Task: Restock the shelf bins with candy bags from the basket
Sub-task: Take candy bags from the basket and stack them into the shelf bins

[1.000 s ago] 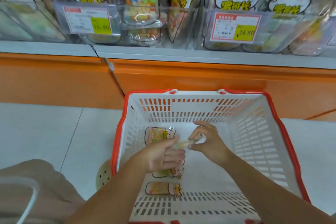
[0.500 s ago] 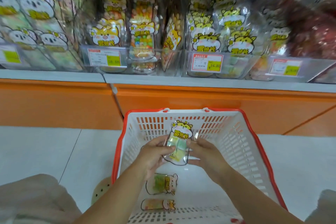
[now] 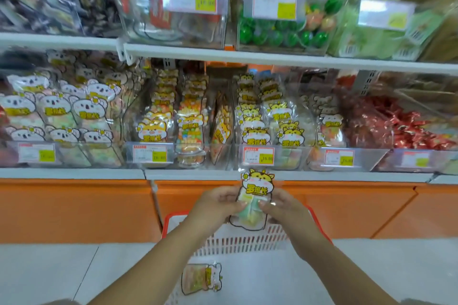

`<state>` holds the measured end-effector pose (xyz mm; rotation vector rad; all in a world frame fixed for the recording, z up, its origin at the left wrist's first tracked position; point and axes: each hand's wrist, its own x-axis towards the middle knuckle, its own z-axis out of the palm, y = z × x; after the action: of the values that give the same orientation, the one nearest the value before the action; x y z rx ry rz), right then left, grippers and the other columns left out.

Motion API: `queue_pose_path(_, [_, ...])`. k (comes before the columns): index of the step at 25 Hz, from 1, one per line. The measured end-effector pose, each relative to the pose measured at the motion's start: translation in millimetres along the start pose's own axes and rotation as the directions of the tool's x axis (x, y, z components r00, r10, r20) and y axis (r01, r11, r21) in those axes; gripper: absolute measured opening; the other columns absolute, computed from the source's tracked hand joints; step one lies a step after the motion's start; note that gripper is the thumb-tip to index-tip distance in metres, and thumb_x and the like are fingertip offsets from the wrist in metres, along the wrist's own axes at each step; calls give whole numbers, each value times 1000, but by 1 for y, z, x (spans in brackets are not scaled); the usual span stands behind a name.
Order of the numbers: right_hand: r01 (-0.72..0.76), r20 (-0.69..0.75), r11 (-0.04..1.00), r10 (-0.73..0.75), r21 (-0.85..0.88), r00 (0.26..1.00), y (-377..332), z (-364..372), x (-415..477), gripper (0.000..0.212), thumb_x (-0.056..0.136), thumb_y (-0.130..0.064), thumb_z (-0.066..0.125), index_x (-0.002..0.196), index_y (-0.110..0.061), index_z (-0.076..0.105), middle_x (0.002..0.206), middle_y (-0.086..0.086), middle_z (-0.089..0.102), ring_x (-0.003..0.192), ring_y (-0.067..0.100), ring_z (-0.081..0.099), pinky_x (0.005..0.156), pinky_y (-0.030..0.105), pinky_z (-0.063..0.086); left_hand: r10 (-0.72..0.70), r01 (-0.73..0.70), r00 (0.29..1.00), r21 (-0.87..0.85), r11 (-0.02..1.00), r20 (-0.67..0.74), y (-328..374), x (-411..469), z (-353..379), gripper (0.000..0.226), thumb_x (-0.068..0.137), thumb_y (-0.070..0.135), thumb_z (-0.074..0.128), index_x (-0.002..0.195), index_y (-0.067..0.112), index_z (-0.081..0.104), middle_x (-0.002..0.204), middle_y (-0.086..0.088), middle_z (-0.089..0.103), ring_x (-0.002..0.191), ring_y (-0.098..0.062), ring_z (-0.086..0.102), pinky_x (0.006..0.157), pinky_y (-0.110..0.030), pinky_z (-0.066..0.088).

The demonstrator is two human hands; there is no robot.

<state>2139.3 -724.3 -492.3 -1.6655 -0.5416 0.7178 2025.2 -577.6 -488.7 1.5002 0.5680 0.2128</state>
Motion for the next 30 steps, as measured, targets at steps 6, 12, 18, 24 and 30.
queue_pose_path(6, [157,-46,980,-164,-123,985,-80,-31,16,11,86,-17,71,96,-20,68,91,-6,75,86,11,70,81,30,51,201,-198,979,89,976,-34,78,9,-6,24,88,12,70,111,20,69,105,6,71,90,-7,69,74,-24,58])
queue_pose_path(12, [300,-219,930,-344,-212,913,-156,-81,53,8,85,-11,71,84,-13,64,79,5,72,70,15,63,71,31,52,407,-326,899,377,867,-158,124,49,-24,30,89,25,68,120,27,66,107,13,66,96,-1,61,82,-15,48])
queue_pose_path(18, [331,-113,778,-454,-534,884,-179,-63,102,30,84,-18,73,66,-24,50,61,-6,49,58,11,44,57,26,34,443,-304,882,527,793,-159,146,91,-32,40,94,20,61,133,23,57,123,5,64,104,-9,60,95,-27,49])
queue_pose_path(24, [295,-79,782,-400,-549,913,-176,-62,136,13,85,-21,73,84,-19,59,75,-4,57,74,17,53,73,34,45,330,-255,940,476,842,-81,146,118,-38,59,91,26,65,145,28,42,133,7,57,119,-15,54,100,-30,42])
queue_pose_path(30, [316,24,798,-355,-512,935,-176,-61,142,17,84,-18,74,76,-23,60,65,-8,59,64,12,54,67,29,48,386,-167,922,855,491,-41,145,130,-37,42,91,29,62,132,28,58,132,1,53,123,-26,39,103,-36,38])
